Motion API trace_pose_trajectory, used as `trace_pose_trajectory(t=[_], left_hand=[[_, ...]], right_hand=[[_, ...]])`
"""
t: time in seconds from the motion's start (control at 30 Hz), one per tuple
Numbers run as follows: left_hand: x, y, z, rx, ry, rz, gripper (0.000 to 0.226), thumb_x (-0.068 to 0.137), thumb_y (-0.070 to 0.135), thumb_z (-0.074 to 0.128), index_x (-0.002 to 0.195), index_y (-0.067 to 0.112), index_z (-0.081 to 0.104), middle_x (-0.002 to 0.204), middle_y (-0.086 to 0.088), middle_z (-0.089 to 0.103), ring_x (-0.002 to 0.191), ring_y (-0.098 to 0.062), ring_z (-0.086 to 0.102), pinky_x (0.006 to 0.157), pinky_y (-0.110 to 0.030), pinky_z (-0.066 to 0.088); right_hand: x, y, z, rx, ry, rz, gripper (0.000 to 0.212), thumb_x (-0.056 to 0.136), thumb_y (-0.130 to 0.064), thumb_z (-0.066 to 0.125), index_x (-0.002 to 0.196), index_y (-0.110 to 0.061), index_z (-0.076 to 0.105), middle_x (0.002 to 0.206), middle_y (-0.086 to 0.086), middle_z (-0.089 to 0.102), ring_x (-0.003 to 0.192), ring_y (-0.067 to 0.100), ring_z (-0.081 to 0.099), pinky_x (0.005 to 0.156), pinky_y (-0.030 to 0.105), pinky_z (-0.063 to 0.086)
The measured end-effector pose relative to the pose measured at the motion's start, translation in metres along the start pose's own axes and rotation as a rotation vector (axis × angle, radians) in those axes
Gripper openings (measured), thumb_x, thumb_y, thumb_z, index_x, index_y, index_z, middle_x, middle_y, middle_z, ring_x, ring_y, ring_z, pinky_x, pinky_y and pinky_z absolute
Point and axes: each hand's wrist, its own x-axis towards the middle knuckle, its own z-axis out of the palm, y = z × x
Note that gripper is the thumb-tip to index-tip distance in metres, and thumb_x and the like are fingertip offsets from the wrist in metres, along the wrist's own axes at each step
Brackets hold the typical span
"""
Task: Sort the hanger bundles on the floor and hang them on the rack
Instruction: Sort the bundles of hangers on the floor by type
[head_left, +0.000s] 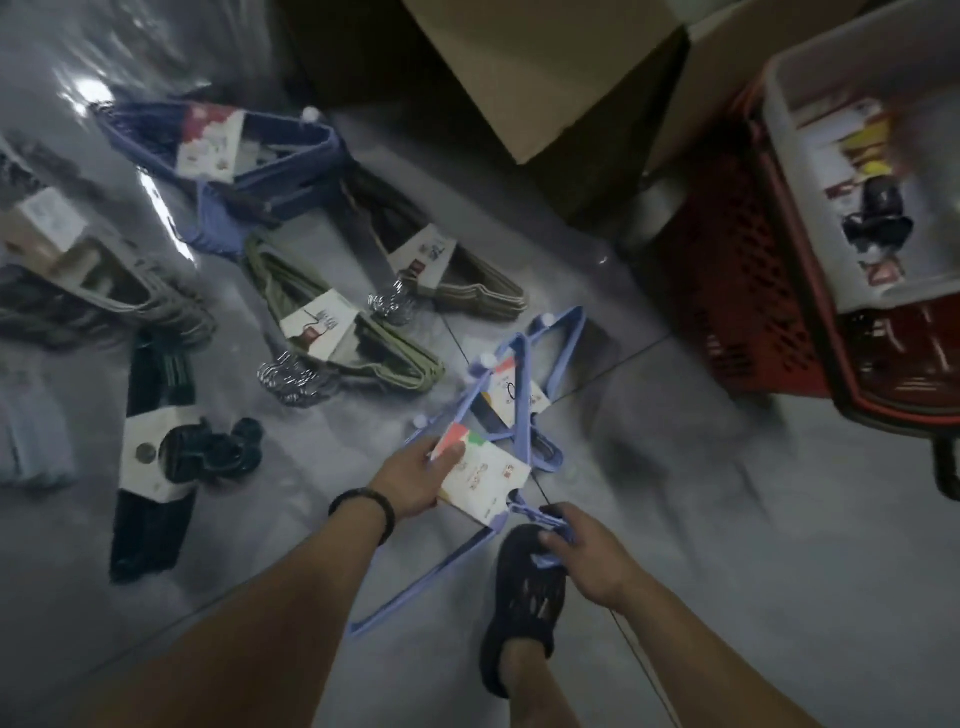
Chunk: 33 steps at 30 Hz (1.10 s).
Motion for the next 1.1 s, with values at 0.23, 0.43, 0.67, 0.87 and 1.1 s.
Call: trace_pose_trajectory(t=[0.23, 0.43, 0.67, 0.87, 1.1], left_hand=[[0.094, 0.041, 0.009, 0.393, -0.136, 0.102, 0.093, 0.068, 0.034, 0.097, 0.148, 0.024, 0.051, 0.136, 0.003, 0.064, 0.120, -0.022, 0.063, 0.102, -0.036, 0.051], [0.165, 0.050, 0.021, 0.528, -0.077, 0.152, 0.105, 0.060, 0.036, 0.098, 0.149, 0.024, 0.042, 0.132, -0.007, 0.065, 0.114, -0.030, 0.065, 0.100, -0.045, 0.055], [0.187, 0.024, 0.037, 0.792, 0.137, 0.176, 0.109, 0.059, 0.069, 0.085, 0.151, 0.029, 0.041, 0.141, -0.015, 0.046, 0.129, -0.042, 0.047, 0.113, -0.049, 0.040], [0.184, 0.002, 0.029, 0.465, 0.006, 0.232, 0.097, 0.074, 0.045, 0.090, 0.156, 0.027, 0.043, 0.138, -0.004, 0.065, 0.120, -0.028, 0.065, 0.103, -0.043, 0.053], [0.189, 0.000, 0.029, 0.456, 0.035, 0.259, 0.075, 0.096, 0.029, 0.075, 0.160, 0.028, 0.037, 0.142, -0.006, 0.064, 0.121, -0.028, 0.064, 0.106, -0.045, 0.051]], right_hand=[[0.064, 0.014, -0.003, -0.058, 0.241, 0.077, 0.016, 0.105, -0.012, 0.052, 0.119, -0.010, 0.060, 0.114, 0.012, 0.067, 0.086, 0.022, 0.064, 0.073, 0.027, 0.050], [0.135, 0.027, 0.008, -0.024, 0.368, 0.078, 0.040, 0.091, -0.010, 0.067, 0.129, -0.022, 0.058, 0.123, 0.010, 0.060, 0.103, 0.027, 0.064, 0.088, 0.034, 0.053], [0.167, 0.036, 0.021, -0.200, 0.425, 0.100, 0.039, 0.094, -0.018, 0.066, 0.131, -0.017, 0.054, 0.140, 0.007, 0.041, 0.120, 0.032, 0.053, 0.087, 0.034, 0.047], [0.156, 0.028, 0.028, -0.121, 0.532, 0.148, 0.028, 0.097, -0.016, 0.056, 0.124, -0.014, 0.048, 0.122, 0.017, 0.063, 0.100, 0.037, 0.063, 0.080, 0.038, 0.048], [0.167, 0.018, -0.004, -0.300, 0.385, 0.199, 0.044, 0.085, -0.022, 0.082, 0.123, -0.016, 0.060, 0.114, 0.013, 0.070, 0.099, 0.034, 0.068, 0.080, 0.041, 0.058]])
